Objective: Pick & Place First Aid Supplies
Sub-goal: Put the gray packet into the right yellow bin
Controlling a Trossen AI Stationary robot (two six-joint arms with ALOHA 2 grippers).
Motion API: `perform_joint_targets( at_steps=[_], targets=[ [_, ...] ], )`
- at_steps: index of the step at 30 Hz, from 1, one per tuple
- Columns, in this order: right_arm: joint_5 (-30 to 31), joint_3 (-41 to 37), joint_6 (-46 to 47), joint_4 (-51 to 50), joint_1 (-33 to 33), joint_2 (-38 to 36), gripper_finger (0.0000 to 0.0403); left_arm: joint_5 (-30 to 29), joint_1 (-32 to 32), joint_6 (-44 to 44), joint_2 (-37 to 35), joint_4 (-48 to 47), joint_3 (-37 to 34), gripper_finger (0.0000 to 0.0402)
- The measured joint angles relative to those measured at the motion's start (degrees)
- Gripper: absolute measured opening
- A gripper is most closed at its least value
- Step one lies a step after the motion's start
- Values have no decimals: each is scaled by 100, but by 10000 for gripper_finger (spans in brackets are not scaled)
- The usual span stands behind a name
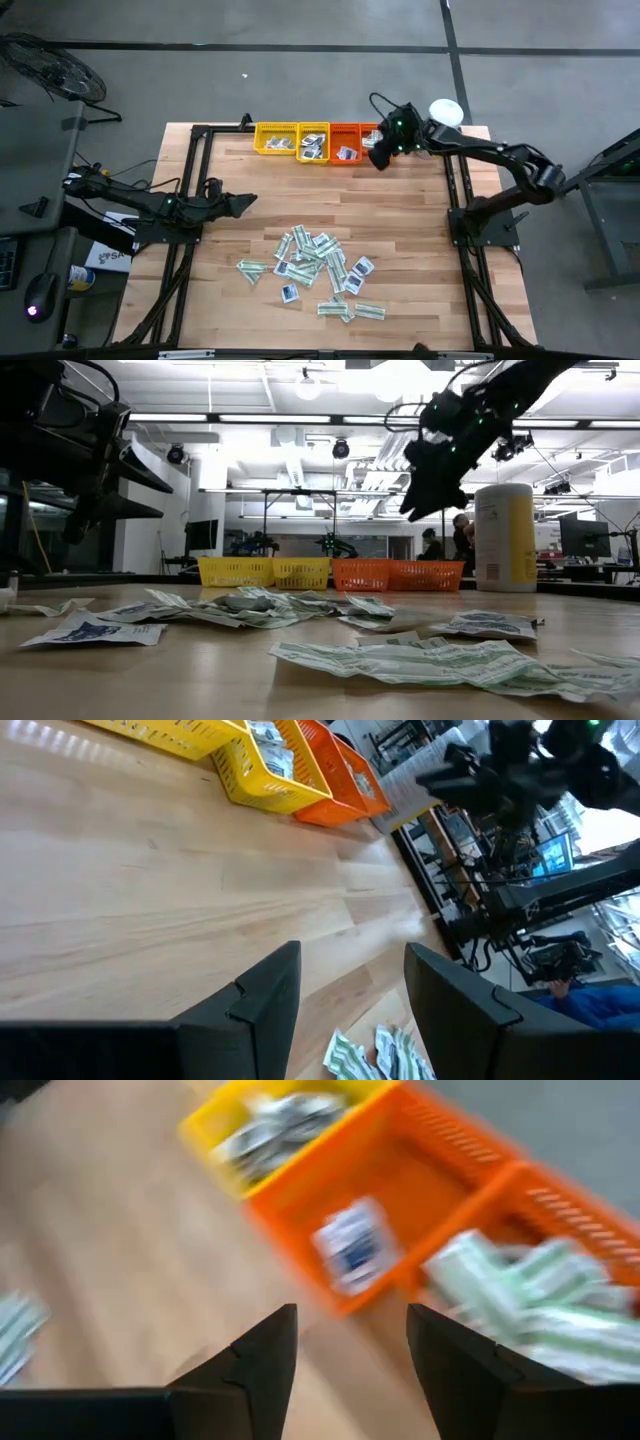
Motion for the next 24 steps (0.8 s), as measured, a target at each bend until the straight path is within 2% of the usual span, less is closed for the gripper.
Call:
perform_joint_targets(
  at_steps=[4,9,13,20,24],
  targets=[
    [-213,0,-233,-565,492,-197,182,126,0,0,-1,-2,0,179],
    [-234,0,-4,-1233,1200,-214,181,357,0,10,0,-45,0,179],
    [104,0,55,-1456,1919,-212,181,640,0,191,-1,-44,0,179],
    [508,0,-421,-1511,3372,-198,177,1213,0,760,-2,-44,0,179],
    [912,0,-245,-1507,4166,-197,167,1250,-2,1223,-2,8,0,179]
  ],
)
